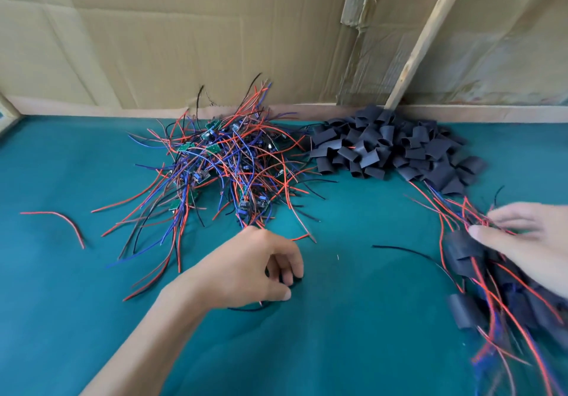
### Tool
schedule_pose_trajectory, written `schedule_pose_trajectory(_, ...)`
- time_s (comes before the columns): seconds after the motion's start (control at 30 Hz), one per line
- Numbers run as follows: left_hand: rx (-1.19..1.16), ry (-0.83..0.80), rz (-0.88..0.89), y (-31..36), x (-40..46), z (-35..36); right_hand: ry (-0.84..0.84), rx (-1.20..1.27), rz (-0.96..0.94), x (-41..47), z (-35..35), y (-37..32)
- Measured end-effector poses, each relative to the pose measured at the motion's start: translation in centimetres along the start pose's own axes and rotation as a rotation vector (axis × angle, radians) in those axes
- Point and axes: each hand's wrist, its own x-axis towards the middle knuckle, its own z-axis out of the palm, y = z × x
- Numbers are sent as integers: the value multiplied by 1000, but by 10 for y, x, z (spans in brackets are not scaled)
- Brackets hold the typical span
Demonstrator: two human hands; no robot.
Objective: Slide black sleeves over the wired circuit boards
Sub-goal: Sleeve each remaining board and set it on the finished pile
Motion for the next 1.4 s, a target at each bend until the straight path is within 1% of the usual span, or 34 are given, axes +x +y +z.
schedule_pose_trajectory(0.07,19,23,-23,1,-1,0,-3,11,-87,-8,2,-29)
schedule_pose_trajectory(0.17,84,89,-52,-2,-3,-3,-41,32,-262,-13,15,-99)
schedule_pose_trajectory(0.2,103,136,-64,-3,-3,-5,-72,24,-317,-8,25,-118)
schedule_pose_trajectory(0.27,106,268,-104,-7,-3,-11,-108,-45,-370,10,50,-149)
schedule_pose_trajectory(0.37,196,463,-129,-9,-3,-14,-76,-150,-329,38,93,-185)
schedule_pose_trajectory(0.47,235,572,-97,-5,0,-5,52,-185,-248,58,130,-204)
schedule_pose_trajectory(0.57,219,604,-69,-3,4,4,142,-196,-197,69,157,-209)
schedule_pose_trajectory(0.7,284,626,-94,-10,5,5,256,-165,-231,73,170,-204)
schedule_pose_trajectory(0.77,309,636,-102,-11,5,4,274,-95,-197,71,166,-200)
schedule_pose_trajectory(0.8,342,615,-118,-11,6,4,280,-24,-163,68,162,-197)
schedule_pose_trajectory(0.9,453,495,-203,-13,6,8,276,308,-129,46,149,-186)
schedule_pose_trajectory(0.93,478,477,-221,-14,7,10,246,464,-141,34,146,-182)
schedule_pose_trajectory(1.0,507,480,-242,-14,7,11,135,785,-156,4,146,-177)
schedule_pose_trajectory(1.07,512,483,-244,-15,7,11,14,984,-171,-21,154,-170)
schedule_pose_trajectory(1.1,517,477,-244,-17,7,11,-30,1018,-189,-28,158,-168)
schedule_pose_trajectory(1.2,497,466,-234,-22,5,10,-94,976,-232,-31,164,-163)
schedule_pose_trajectory(1.3,417,497,-185,-23,6,10,-89,950,-255,-30,166,-162)
schedule_pose_trajectory(1.4,405,551,-99,-20,8,13,-74,954,-268,-32,169,-163)
